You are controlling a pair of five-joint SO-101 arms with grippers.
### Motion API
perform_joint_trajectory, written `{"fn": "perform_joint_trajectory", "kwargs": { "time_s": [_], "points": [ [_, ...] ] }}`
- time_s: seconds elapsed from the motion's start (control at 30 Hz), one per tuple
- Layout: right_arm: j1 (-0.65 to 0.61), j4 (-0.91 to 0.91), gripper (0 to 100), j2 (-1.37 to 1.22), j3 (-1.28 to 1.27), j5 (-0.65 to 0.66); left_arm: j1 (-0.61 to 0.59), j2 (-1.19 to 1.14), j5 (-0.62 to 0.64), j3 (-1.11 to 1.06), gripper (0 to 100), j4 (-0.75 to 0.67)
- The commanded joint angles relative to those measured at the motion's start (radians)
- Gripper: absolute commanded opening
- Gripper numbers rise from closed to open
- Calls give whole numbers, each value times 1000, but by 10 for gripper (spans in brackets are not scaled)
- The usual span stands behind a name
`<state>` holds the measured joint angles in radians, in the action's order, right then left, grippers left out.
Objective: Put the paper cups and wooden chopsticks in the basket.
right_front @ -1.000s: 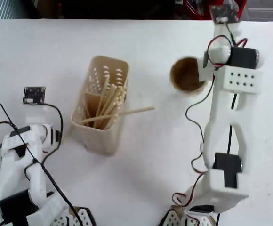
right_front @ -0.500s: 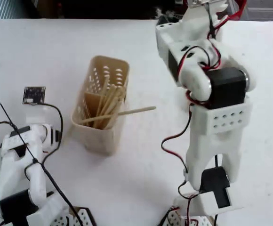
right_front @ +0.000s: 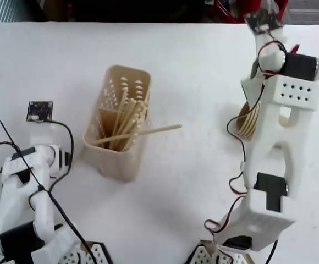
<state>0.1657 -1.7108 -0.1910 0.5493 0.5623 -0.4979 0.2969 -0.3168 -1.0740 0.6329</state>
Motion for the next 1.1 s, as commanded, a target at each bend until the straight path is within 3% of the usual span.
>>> {"fn": "perform_joint_trajectory", "kwargs": {
  "time_s": [0.0,0.27,0.5,1.07],
  "points": [
    [18,30,150,-24,-52,23,-2,4,-12,3,211,26],
    [-54,77,224,-127,-126,26,-2,4,-12,3,211,26],
    [-94,99,231,-194,-124,-8,-2,4,-12,3,211,26],
    [91,179,231,-216,-123,28,-2,4,-12,3,211,26]
  ]
}}
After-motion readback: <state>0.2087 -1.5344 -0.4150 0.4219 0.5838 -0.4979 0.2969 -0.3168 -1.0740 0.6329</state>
